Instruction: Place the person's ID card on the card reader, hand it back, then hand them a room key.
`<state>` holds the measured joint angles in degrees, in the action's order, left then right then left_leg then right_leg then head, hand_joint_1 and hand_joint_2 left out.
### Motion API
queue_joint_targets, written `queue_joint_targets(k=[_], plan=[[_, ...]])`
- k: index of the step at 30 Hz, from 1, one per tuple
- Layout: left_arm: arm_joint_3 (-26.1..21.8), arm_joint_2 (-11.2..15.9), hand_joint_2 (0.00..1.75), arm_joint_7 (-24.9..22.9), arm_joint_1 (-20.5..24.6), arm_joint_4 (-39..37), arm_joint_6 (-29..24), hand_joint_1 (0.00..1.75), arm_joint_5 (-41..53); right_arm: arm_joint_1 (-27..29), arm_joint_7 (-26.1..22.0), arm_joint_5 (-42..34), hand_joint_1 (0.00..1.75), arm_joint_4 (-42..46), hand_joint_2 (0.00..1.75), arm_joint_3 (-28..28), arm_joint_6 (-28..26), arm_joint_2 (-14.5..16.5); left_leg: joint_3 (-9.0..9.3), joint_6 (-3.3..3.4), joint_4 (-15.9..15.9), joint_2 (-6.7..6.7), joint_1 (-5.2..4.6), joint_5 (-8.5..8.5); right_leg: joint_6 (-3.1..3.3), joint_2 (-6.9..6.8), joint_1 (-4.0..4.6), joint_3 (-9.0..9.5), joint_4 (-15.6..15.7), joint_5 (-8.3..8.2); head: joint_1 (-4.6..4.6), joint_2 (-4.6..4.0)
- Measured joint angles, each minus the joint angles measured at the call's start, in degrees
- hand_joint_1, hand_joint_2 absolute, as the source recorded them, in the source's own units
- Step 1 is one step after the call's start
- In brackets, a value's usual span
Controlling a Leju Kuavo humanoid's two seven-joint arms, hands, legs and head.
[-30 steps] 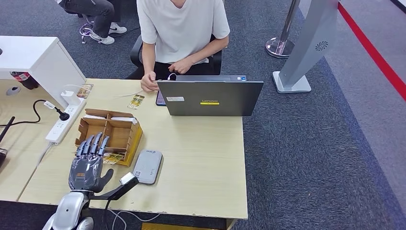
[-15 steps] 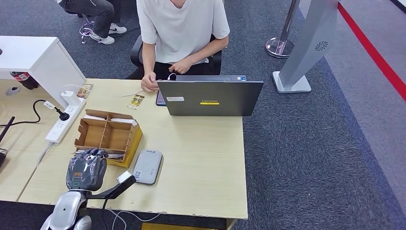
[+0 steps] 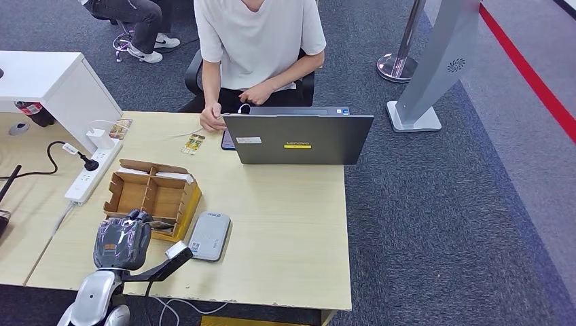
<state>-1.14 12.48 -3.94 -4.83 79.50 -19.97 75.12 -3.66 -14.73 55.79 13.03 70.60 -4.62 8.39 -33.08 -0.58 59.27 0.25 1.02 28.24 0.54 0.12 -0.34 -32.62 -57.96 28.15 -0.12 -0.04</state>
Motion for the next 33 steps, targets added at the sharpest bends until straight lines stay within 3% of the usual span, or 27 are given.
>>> queue_joint_targets(k=[10, 17, 21, 24, 26, 30, 33], plan=[[-0.48, -0.46, 1.75, 0.62, -0.23, 1.28, -4.83, 1.75, 1.95, -0.02, 0.0, 0.0, 0.0, 0.0, 0.0, 0.0, -0.02, 0.0, 0.01, 0.0, 0.01, 0.01, 0.0, 0.0, 0.0, 0.01, 0.0, -0.01, 0.0, 0.0, -0.01, 0.0], [2.25, -0.42, 1.75, 3.31, -1.74, 19.67, -7.26, 1.75, 3.6, -0.01, -0.27, -1.01, 0.0, 0.0, 0.0, 0.5, -0.1, 0.01, -0.01, 0.01, 0.03, -0.02, -0.01, 0.0, -0.01, 0.0, -0.01, -0.02, 0.02, 0.0, 0.0, 0.0], [5.11, 0.56, 1.75, 4.1, -0.26, 28.57, -9.86, 1.75, 2.73, -0.01, -0.5, -0.98, 0.0, 0.0, 0.0, 0.69, -0.09, 0.02, 0.01, 0.01, 0.05, -0.03, -0.01, 0.0, -0.01, -0.01, -0.01, -0.03, 0.02, -0.01, 0.0, 0.01], [6.67, 1.26, 1.75, 4.11, 4.21, 30.8, -9.35, 1.75, 0.56, -0.12, -0.72, -0.14, 0.0, -0.01, 0.0, 0.69, 0.02, 0.02, 0.03, -0.01, 0.06, -0.15, 0.0, -0.06, 0.0, -0.13, -0.01, -0.03, 0.02, -0.02, -0.01, 0.0], [7.51, 1.48, 1.75, 4.02, 9.48, 29.17, -8.29, 1.75, 0.7, -0.28, -0.74, 0.97, 0.0, -0.02, 0.0, 0.51, 0.24, 0.01, 0.02, -0.02, 0.06, -0.29, 0.0, -0.18, -0.02, -0.27, 0.0, -0.05, 0.01, -0.06, -0.01, 0.0], [8.79, 1.6, 1.75, 3.54, 23.89, 17.2, -9.04, 1.75, 3.88, -1.06, -0.16, 3.76, 0.0, -0.04, 0.0, -0.79, 0.87, 0.0, -0.04, -0.13, 0.04, -0.47, 0.01, -0.47, 0.1, -0.46, 0.01, -0.03, -0.02, -0.32, 0.02, 0.0], [10.07, 1.5, 1.75, 2.26, 34.37, 3.89, -10.14, 1.75, 8.2, -1.35, 0.53, 5.55, 0.0, -0.21, 0.0, -2.07, 1.12, 0.0, -0.09, -0.13, 0.05, -0.4, 0.01, -0.64, 0.08, -0.36, 0.01, -0.12, -0.04, -0.51, -0.03, 0.0]])
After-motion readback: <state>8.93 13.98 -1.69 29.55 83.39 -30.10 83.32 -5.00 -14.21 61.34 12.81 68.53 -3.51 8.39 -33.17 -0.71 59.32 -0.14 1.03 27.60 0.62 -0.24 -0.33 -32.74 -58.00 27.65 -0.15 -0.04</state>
